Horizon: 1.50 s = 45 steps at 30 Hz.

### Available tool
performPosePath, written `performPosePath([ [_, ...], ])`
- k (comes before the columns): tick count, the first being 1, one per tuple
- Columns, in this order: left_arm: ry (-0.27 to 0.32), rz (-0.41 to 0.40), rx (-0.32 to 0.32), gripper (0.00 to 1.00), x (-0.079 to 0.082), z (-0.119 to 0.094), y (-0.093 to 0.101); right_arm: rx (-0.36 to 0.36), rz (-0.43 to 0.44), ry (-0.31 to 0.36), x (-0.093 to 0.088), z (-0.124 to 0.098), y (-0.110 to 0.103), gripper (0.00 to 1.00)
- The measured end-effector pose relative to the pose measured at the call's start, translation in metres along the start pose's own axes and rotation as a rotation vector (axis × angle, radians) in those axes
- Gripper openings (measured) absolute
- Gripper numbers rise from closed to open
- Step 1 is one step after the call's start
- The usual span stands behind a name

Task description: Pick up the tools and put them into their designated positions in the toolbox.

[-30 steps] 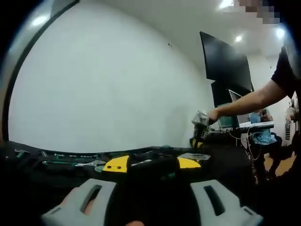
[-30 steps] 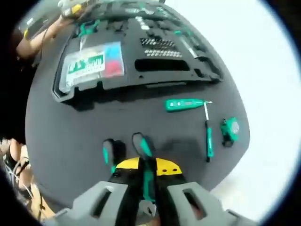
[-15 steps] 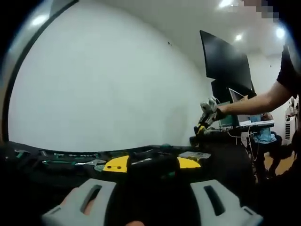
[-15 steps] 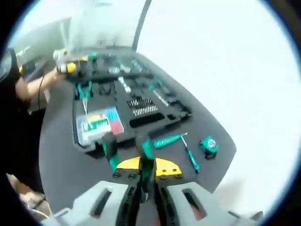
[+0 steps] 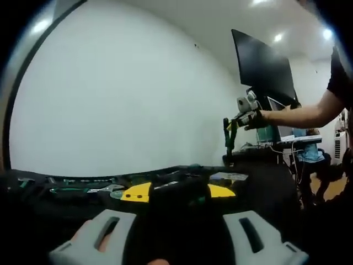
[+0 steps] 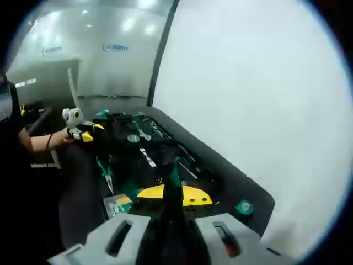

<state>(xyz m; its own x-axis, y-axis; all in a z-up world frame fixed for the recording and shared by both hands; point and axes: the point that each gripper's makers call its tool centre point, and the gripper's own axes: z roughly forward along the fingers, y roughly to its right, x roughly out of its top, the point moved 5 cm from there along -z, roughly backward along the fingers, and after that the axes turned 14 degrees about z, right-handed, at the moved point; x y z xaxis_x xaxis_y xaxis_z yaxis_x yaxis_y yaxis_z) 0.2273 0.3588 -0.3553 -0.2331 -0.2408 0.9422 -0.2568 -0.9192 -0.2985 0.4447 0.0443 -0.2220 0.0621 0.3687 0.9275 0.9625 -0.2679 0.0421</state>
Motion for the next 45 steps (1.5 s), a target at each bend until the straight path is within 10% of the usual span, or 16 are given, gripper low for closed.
performPosePath([
  [13,0.006,-0.003,0.0,0.36,-0.003,0.002,-0.008,0.105,-0.088,-0.046,0.045,0.04,-0.061,0.06],
  [26,0.03,-0.022,0.007,0.36,0.0,0.004,-0.008,0.107,-0.263,-0.272,0.015,0.124,-0.084,0.06],
  [45,0.047,-0.038,0.006,0.35,0.005,0.001,-0.006,0.187,-0.368,-0.375,0.004,0.194,-0.113,0.06],
])
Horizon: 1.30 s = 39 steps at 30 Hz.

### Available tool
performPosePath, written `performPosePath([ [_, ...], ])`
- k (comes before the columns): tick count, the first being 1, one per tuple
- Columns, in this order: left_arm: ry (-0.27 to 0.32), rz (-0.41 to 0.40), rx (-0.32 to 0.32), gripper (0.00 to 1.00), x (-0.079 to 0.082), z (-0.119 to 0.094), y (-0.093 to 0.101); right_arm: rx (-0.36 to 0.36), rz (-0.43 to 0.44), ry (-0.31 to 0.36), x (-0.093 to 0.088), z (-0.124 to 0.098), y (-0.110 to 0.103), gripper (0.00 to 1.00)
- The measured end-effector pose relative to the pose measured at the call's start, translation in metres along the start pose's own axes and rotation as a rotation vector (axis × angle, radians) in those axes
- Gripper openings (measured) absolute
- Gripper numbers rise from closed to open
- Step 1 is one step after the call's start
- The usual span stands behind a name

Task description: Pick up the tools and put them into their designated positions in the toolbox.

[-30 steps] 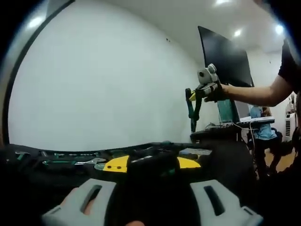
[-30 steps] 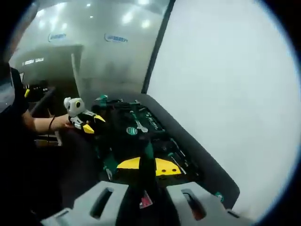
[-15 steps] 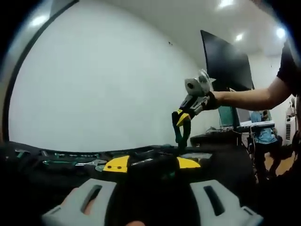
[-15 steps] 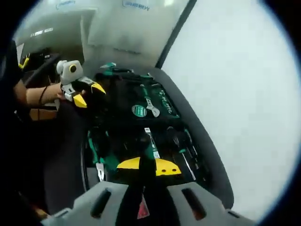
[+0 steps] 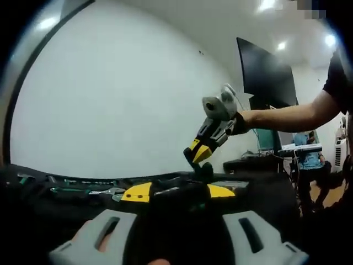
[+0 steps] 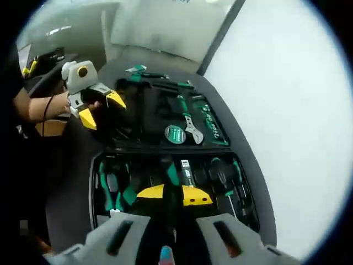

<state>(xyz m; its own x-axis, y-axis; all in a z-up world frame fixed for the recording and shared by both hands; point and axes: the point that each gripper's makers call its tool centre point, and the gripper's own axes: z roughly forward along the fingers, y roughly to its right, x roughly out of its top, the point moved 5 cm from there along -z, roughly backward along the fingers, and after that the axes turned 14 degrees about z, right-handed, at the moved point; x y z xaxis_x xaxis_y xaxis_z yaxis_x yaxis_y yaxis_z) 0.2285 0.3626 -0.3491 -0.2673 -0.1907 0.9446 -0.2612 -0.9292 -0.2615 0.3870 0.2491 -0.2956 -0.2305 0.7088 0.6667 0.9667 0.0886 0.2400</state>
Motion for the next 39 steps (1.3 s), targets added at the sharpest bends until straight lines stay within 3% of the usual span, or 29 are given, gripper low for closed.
performPosePath([
  [5,0.0,-0.001,0.002,0.35,0.001,-0.001,0.001,0.011,-0.038,-0.034,0.003,0.017,-0.003,0.06],
  [30,0.005,-0.005,-0.011,0.35,-0.001,0.0,0.001,0.01,0.025,-0.051,0.0,0.049,-0.005,0.06],
  [35,0.004,-0.004,-0.011,0.35,-0.001,0.0,0.0,0.027,-0.047,-0.052,-0.001,0.054,-0.011,0.06],
  [39,0.003,-0.003,-0.013,0.35,-0.001,0.001,0.0,0.004,-0.113,-0.098,-0.002,0.062,-0.014,0.06],
])
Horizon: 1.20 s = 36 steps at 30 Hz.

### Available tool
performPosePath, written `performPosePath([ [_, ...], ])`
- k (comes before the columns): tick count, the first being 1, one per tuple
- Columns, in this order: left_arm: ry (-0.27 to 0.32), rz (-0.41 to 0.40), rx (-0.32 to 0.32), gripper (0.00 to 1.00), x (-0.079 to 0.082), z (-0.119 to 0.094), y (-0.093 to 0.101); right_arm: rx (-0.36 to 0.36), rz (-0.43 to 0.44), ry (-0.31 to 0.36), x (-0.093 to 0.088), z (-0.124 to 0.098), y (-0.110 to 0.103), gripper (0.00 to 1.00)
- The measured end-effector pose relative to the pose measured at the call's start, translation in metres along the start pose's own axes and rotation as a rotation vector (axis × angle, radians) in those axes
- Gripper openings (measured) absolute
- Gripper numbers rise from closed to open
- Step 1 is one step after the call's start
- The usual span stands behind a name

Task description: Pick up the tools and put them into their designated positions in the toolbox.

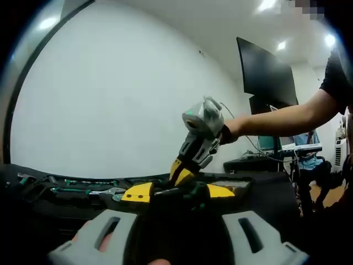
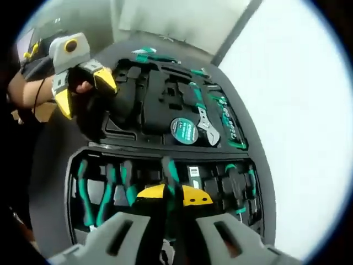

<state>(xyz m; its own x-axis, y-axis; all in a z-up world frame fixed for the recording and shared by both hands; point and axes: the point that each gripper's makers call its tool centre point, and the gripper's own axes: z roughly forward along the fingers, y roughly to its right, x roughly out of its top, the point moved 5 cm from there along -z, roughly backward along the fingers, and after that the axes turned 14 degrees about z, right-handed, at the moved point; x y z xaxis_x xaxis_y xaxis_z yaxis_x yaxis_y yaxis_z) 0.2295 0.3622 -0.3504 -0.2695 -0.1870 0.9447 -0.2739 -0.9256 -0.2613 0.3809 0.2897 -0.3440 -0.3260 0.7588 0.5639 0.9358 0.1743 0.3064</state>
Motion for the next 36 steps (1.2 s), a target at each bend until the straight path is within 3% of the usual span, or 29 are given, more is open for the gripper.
performPosePath([
  [4,-0.002,0.0,-0.001,0.35,-0.001,0.0,-0.001,0.014,-0.025,-0.039,-0.004,0.005,-0.001,0.06],
  [6,-0.003,0.001,-0.002,0.35,0.0,0.0,0.001,0.006,-0.079,-0.034,-0.005,0.004,0.004,0.06],
  [10,0.0,-0.003,-0.002,0.35,0.0,0.0,0.0,0.026,0.028,0.023,-0.002,-0.011,0.015,0.07],
  [13,0.002,-0.004,-0.002,0.35,0.001,0.0,0.001,0.047,0.053,0.005,-0.008,-0.022,0.019,0.12],
  [20,0.004,-0.006,-0.002,0.35,0.0,0.0,0.0,0.153,0.06,-0.072,-0.027,-0.021,0.001,0.16],
  [25,0.002,-0.005,-0.003,0.35,-0.002,0.0,-0.002,0.178,0.053,-0.088,-0.025,-0.015,-0.007,0.16],
  [27,0.003,-0.004,-0.003,0.35,-0.002,0.0,-0.003,0.191,0.037,-0.097,-0.025,-0.012,-0.009,0.14],
  [28,0.002,-0.003,-0.003,0.35,-0.002,0.0,-0.003,0.221,-0.024,-0.099,-0.024,-0.011,-0.011,0.1],
  [32,0.002,-0.004,-0.003,0.35,-0.004,0.001,-0.004,0.269,-0.041,-0.111,-0.024,-0.011,-0.019,0.0],
  [36,-0.003,0.002,-0.005,0.35,-0.005,0.001,-0.004,0.263,0.029,-0.114,-0.023,-0.008,-0.011,0.0],
])
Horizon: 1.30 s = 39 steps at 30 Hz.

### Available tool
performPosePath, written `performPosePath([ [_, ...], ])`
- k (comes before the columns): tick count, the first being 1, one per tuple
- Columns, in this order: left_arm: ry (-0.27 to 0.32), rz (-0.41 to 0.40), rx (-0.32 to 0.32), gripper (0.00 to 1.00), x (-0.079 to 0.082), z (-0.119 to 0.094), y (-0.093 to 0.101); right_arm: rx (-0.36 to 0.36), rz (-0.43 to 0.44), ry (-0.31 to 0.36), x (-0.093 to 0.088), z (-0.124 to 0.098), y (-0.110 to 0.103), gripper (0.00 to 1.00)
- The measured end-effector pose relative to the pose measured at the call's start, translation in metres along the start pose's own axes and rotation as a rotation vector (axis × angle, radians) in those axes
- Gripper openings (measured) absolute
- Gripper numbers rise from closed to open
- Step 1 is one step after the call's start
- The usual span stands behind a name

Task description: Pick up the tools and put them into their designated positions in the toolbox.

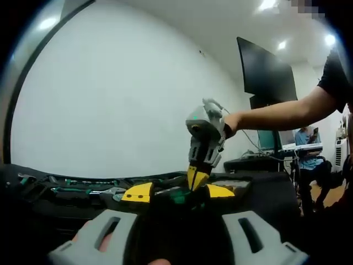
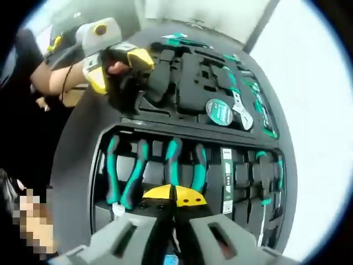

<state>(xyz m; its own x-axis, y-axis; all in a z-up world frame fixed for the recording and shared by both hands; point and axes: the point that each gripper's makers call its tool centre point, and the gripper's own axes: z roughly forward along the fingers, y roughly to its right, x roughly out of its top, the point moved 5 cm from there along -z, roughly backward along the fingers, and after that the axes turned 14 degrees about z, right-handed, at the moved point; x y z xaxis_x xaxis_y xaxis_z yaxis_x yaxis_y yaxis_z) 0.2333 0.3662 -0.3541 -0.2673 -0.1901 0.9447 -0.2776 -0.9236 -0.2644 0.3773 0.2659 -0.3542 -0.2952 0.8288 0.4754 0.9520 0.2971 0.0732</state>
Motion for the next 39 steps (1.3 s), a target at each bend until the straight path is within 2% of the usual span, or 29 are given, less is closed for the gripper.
performPosePath([
  [5,-0.014,0.016,-0.006,0.35,-0.002,0.001,0.001,0.018,0.006,0.038,-0.004,0.0,-0.001,0.0],
  [11,-0.025,0.031,-0.011,0.35,-0.003,0.001,0.004,-0.007,-0.059,-0.012,-0.004,0.005,-0.008,0.0],
  [15,-0.034,0.04,-0.012,0.35,-0.004,0.001,0.005,-0.019,-0.074,-0.073,-0.003,0.008,-0.012,0.0],
  [17,-0.039,0.044,-0.015,0.35,-0.004,0.001,0.006,-0.015,-0.071,-0.082,-0.003,0.009,-0.011,0.0],
  [21,-0.05,0.053,-0.019,0.35,-0.006,0.002,0.007,0.0,-0.036,-0.071,-0.005,0.009,-0.01,0.0],
  [26,-0.041,0.045,-0.019,0.35,-0.005,0.002,0.006,-0.021,-0.046,-0.058,-0.006,0.007,-0.012,0.0],
  [28,-0.036,0.037,-0.015,0.35,-0.004,0.001,0.004,-0.011,-0.003,-0.029,-0.006,0.006,-0.01,0.0],
  [31,-0.027,0.025,-0.012,0.35,-0.002,0.0,0.004,-0.059,-0.021,-0.018,-0.013,-0.001,0.002,0.0],
  [33,-0.025,0.023,-0.011,0.35,-0.002,0.0,0.004,-0.114,-0.026,-0.079,-0.023,-0.01,0.012,0.0],
  [34,-0.026,0.023,-0.011,0.35,-0.002,0.0,0.004,-0.106,-0.014,-0.072,-0.025,-0.013,0.013,0.0],
  [35,-0.027,0.024,-0.012,0.35,-0.002,0.001,0.004,-0.098,0.041,-0.083,-0.029,-0.015,0.013,0.0],
  [37,-0.029,0.03,-0.014,0.35,-0.002,0.001,0.004,-0.125,0.007,-0.147,-0.04,-0.016,0.016,0.0],
  [38,-0.031,0.031,-0.014,0.35,-0.002,0.001,0.004,-0.107,0.015,-0.1,-0.037,-0.014,0.013,0.0],
  [39,-0.032,0.033,-0.015,0.35,-0.003,0.002,0.005,-0.108,0.045,-0.121,-0.04,-0.016,0.013,0.0],
])
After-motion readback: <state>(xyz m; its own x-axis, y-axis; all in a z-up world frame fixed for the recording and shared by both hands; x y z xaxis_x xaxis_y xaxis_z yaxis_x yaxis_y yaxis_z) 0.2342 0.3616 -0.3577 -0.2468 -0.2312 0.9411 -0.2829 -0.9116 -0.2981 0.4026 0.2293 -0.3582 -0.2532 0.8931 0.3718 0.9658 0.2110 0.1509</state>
